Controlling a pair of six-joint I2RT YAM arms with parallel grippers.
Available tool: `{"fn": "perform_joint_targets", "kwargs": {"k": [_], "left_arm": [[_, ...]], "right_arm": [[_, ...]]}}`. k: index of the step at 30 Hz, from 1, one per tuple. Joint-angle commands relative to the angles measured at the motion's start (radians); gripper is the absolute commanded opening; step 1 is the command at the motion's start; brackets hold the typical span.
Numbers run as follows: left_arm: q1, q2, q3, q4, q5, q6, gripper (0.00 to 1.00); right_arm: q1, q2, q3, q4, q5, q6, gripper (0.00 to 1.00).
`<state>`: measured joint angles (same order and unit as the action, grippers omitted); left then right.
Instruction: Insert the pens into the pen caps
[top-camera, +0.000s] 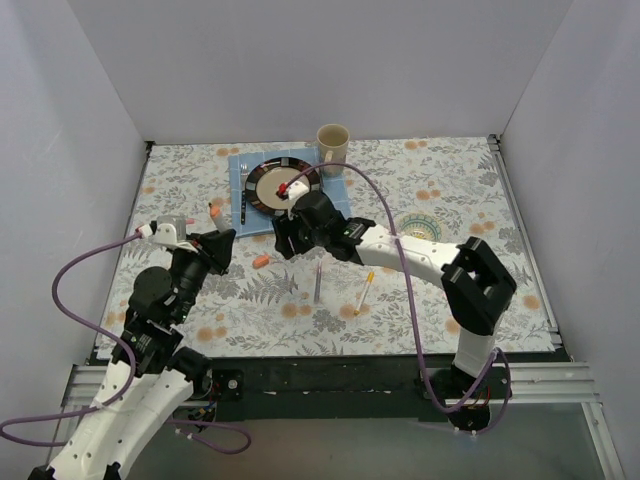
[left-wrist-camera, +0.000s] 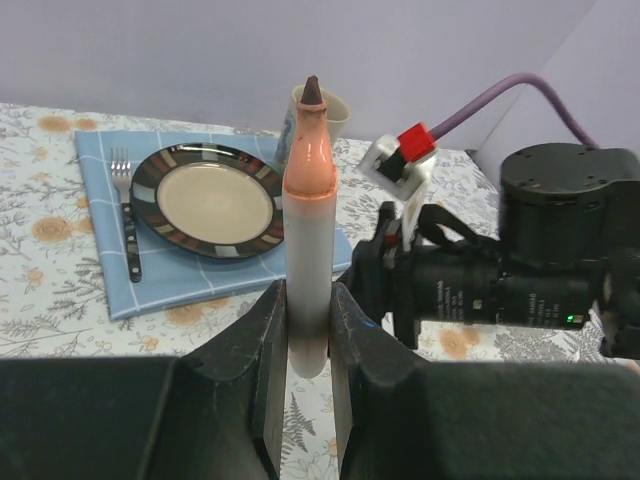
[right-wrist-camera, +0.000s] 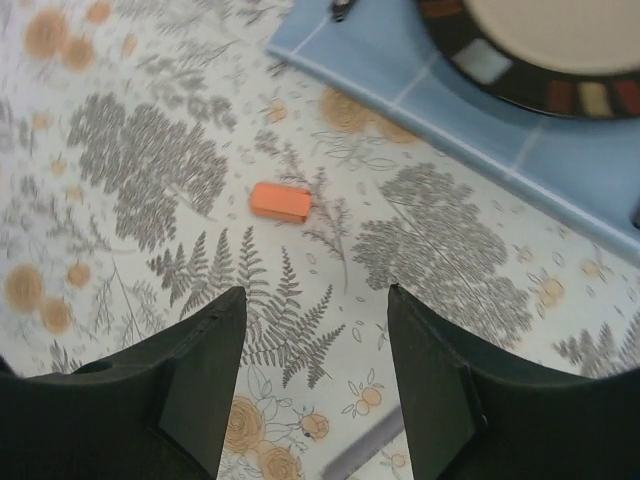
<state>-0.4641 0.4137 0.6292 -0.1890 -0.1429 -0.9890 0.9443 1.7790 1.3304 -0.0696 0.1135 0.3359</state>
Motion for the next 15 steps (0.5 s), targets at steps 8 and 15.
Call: {"fn": "perform_joint_targets", "kwargs": {"k": [8,15], "left_arm": [[-0.002,-0.125,-0.022,-0.006,-0.099,0.032,0.0],[-0.001,-0.125,-0.023,-0.006,-0.092,0.03,0.0]], "right_arm": [[0.005,0.232,0.096,0.114,-0.641,-0.974,0.71],[-0.027,0.402,0.311,-0.03,-0.765,-1.109,0.72]]}}
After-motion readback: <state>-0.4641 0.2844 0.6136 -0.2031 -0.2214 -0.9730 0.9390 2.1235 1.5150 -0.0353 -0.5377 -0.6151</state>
